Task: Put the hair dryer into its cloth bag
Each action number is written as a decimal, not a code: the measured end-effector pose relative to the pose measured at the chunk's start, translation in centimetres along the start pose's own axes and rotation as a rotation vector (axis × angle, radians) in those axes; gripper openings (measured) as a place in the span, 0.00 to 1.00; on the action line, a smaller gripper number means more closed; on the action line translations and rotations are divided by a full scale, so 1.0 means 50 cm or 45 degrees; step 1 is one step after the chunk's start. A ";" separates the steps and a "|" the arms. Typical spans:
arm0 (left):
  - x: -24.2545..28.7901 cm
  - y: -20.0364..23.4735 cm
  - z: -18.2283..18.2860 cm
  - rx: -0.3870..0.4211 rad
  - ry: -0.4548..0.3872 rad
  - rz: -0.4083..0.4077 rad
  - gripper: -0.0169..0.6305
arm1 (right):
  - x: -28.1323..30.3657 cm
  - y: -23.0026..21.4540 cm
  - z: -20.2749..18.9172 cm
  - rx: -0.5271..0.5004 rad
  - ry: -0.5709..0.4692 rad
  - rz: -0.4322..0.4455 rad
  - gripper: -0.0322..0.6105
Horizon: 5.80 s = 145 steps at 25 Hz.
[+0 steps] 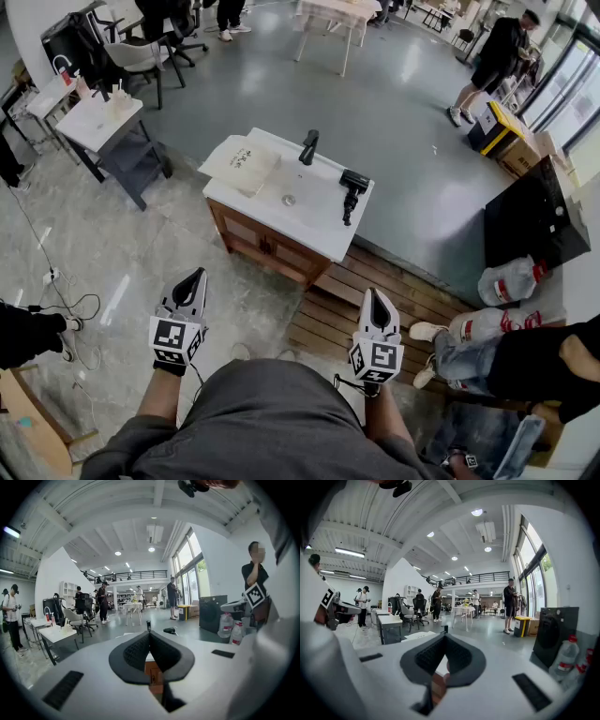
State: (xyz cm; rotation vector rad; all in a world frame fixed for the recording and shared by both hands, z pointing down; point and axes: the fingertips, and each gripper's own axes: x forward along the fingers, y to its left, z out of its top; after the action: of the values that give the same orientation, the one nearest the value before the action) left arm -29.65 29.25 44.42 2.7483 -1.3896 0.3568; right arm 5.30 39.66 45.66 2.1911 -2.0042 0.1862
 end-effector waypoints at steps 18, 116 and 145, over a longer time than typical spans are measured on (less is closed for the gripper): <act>0.016 -0.021 0.007 -0.001 -0.003 0.024 0.03 | 0.013 -0.024 0.001 0.055 -0.048 0.038 0.05; 1.014 0.155 -0.160 0.115 0.527 -0.237 0.49 | 0.779 -0.348 0.085 0.076 0.070 -0.209 0.05; 1.139 0.178 -0.507 0.400 1.096 -0.099 0.48 | 0.671 -0.480 0.051 0.048 0.196 -0.433 0.05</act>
State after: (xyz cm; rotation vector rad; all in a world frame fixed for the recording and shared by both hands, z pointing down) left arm -8.89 -17.49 81.16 2.2995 -1.0267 1.6161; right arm 32.20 8.48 49.07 2.4152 -1.5341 0.3369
